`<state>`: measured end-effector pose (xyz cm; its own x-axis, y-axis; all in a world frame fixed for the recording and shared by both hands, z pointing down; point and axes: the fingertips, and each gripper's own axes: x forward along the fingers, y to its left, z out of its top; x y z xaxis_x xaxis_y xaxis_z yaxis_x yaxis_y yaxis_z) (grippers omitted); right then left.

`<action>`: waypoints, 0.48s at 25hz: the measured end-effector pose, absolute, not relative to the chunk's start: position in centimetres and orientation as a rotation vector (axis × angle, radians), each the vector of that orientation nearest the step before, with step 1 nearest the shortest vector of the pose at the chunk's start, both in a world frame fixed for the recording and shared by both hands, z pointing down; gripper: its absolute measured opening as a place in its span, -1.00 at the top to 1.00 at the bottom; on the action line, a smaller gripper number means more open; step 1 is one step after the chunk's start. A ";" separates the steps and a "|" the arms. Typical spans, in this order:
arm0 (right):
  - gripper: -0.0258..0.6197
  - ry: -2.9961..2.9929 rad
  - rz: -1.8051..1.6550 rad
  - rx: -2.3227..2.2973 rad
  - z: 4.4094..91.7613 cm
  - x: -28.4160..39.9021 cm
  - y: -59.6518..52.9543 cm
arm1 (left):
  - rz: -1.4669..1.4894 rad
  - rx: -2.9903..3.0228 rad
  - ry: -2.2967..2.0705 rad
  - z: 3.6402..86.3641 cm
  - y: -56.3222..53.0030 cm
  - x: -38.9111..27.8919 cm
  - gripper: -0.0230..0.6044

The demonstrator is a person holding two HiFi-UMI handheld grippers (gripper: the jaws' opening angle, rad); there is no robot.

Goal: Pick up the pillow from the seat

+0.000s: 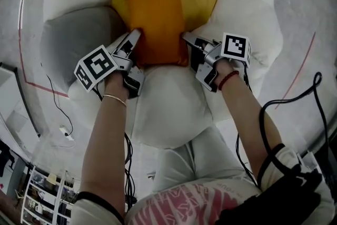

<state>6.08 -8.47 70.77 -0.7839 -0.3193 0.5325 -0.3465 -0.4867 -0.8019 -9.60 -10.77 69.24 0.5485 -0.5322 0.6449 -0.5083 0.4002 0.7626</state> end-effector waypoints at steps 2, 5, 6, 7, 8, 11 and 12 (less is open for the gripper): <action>0.61 -1.623 2.450 1.053 70.2 6.1 -8.8 | -0.019 1.242 -1.056 68.6 -10.9 -9.0 0.29; 0.76 -1.667 2.356 1.076 68.9 6.2 -9.7 | 0.018 1.305 -1.046 66.6 -11.4 -8.1 0.39; 0.77 -1.677 2.340 1.071 68.1 6.0 -9.9 | 0.020 1.325 -1.041 65.4 -11.4 -8.1 0.40; 0.78 -1.690 2.332 1.062 67.0 5.7 -9.9 | 0.016 1.345 -1.037 64.1 -11.1 -8.3 0.41; 0.80 -1.712 2.327 1.050 65.4 5.1 -9.7 | 0.006 1.363 -1.036 62.4 -10.7 -8.7 0.41; 0.81 -1.815 2.292 0.998 59.7 2.7 -7.9 | -0.030 1.383 -1.054 57.2 -8.2 -10.9 0.44; 0.81 -1.843 2.275 0.979 58.3 2.0 -7.4 | -0.034 1.384 -1.062 56.0 -7.5 -11.5 0.44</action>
<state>2.01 -7.41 58.26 -0.7974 -0.3384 0.4996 -0.4186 -0.2862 -0.8619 -11.54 -7.47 56.02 0.5653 -0.5851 0.5815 -0.5471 0.2617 0.7951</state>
